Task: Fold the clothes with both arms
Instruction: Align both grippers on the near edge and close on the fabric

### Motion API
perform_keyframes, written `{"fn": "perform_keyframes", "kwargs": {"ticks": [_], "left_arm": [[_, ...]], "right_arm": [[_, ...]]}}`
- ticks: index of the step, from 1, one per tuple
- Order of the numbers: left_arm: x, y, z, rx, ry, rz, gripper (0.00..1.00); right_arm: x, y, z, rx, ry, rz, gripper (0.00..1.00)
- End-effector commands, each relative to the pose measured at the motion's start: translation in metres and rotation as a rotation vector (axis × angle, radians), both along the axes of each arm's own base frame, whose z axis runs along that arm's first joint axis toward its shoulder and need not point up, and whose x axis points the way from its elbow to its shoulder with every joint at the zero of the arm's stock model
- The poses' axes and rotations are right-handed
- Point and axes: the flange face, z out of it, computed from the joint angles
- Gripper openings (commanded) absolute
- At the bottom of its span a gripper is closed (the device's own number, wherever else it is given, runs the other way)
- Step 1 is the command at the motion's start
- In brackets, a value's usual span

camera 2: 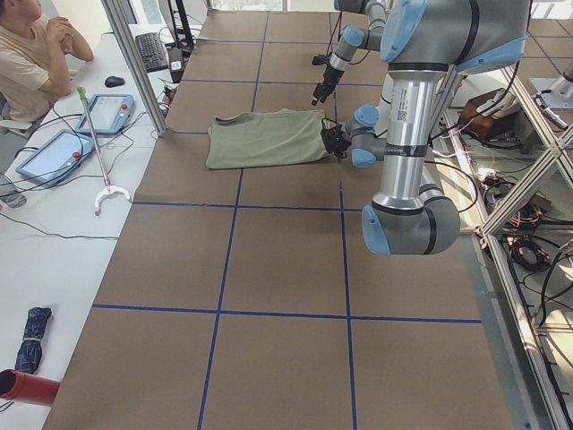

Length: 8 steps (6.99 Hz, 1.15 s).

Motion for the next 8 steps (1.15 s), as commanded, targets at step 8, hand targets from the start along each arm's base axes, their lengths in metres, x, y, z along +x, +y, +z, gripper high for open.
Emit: {"fn": "perform_keyframes", "kwargs": {"ticks": [8], "left_arm": [[0.000,0.000,-0.001,0.005,-0.001,0.002,0.00]], "right_arm": [[-0.048,0.001,0.038,-0.005,0.108,-0.011,0.87]]}}
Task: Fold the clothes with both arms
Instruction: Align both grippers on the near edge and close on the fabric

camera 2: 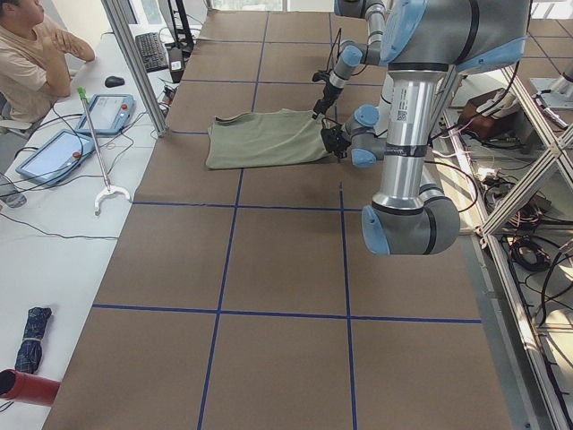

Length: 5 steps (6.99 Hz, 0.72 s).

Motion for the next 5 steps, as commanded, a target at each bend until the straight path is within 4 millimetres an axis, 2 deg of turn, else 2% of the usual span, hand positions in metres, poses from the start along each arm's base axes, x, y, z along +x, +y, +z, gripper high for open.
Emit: {"fn": "perform_keyframes", "kwargs": {"ticks": [1,2,3,5], "left_arm": [[-0.0004,0.0000,-0.0007,0.002,0.001,0.001,0.00],[0.0000,0.0000,-0.0024,0.002,0.004,0.001,0.00],[0.0001,-0.0009,-0.0017,0.002,0.002,-0.001,0.00],[-0.0012,-0.0016,-0.0046,0.003,0.009,-0.002,0.00]], "right_arm": [[-0.0019,-0.0015,0.0016,0.006,0.007,0.000,0.85],[-0.0030,-0.0026,-0.0048,0.007,-0.004,0.002,0.67],[-0.0032,-0.0046,-0.0070,0.006,-0.008,0.008,0.32],[-0.0044,-0.0048,-0.0050,0.005,-0.004,0.009,0.11]]}}
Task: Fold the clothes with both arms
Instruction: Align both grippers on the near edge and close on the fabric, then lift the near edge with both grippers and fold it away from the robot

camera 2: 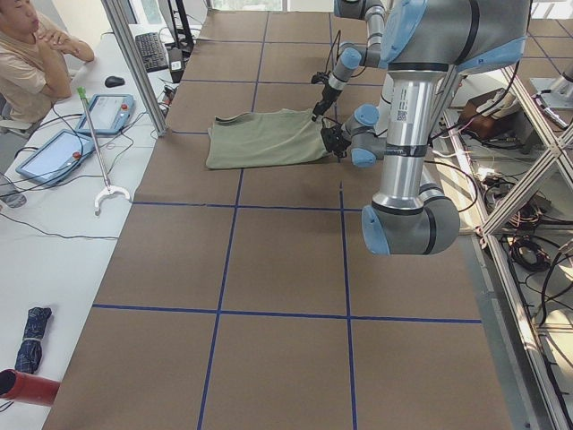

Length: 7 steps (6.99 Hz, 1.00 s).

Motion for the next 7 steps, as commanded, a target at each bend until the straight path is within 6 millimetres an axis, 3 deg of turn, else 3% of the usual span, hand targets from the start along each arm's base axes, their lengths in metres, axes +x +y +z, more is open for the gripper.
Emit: {"fn": "perform_keyframes", "kwargs": {"ticks": [1,2,3,4,5,6,7], "left_arm": [[-0.001,-0.001,-0.001,0.000,0.003,-0.001,0.00],[-0.003,-0.003,-0.004,0.002,0.007,-0.002,0.00],[-0.017,-0.004,-0.018,0.034,0.025,0.013,0.00],[-0.048,-0.001,-0.035,0.103,0.042,0.069,0.00],[-0.092,0.008,-0.065,0.102,0.059,0.117,0.00],[-0.150,0.019,-0.115,0.091,0.081,0.165,0.00],[-0.195,0.028,-0.151,0.084,0.094,0.199,0.00]], "right_arm": [[0.001,-0.005,-0.002,-0.004,-0.006,0.013,0.00],[0.006,-0.012,-0.008,-0.005,-0.019,0.025,0.00],[0.022,-0.015,-0.027,0.003,-0.056,0.029,0.00],[0.059,-0.009,-0.065,0.001,-0.069,0.021,0.00],[0.111,0.008,-0.105,-0.011,-0.087,-0.001,0.00],[0.154,0.031,-0.130,-0.028,-0.095,-0.048,0.00],[0.178,0.037,-0.151,-0.034,-0.123,-0.066,0.00]]}}
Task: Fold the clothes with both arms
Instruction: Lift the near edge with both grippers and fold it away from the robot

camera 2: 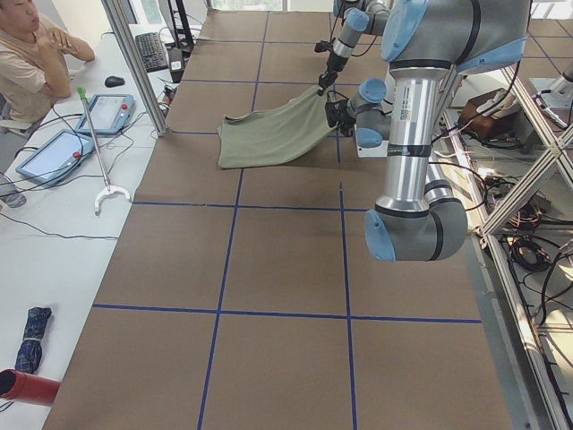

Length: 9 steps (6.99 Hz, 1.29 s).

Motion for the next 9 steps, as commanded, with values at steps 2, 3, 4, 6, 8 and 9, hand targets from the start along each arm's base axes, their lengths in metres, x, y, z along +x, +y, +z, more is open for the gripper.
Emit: {"fn": "perform_keyframes", "kwargs": {"ticks": [2,3,4,6,8,9], "left_arm": [[-0.045,-0.001,-0.040,-0.007,-0.021,0.033,0.00],[-0.025,-0.029,-0.046,0.072,-0.041,-0.005,0.00],[-0.011,-0.055,-0.035,0.090,-0.088,-0.045,0.00],[0.049,-0.129,-0.025,0.135,-0.198,-0.121,0.00],[0.043,-0.179,-0.004,0.168,-0.281,-0.179,0.00],[0.048,-0.196,0.009,0.180,-0.314,-0.188,0.00]], "right_arm": [[0.013,0.011,-0.020,-0.004,0.029,-0.036,0.00],[-0.008,-0.015,-0.019,0.000,0.067,0.003,0.00],[-0.021,-0.037,-0.021,0.038,0.101,0.009,0.00],[-0.050,-0.091,0.003,0.055,0.122,0.036,0.00],[-0.073,-0.132,0.019,0.055,0.172,0.056,0.00],[-0.086,-0.143,0.021,0.048,0.195,0.062,0.00]]}}
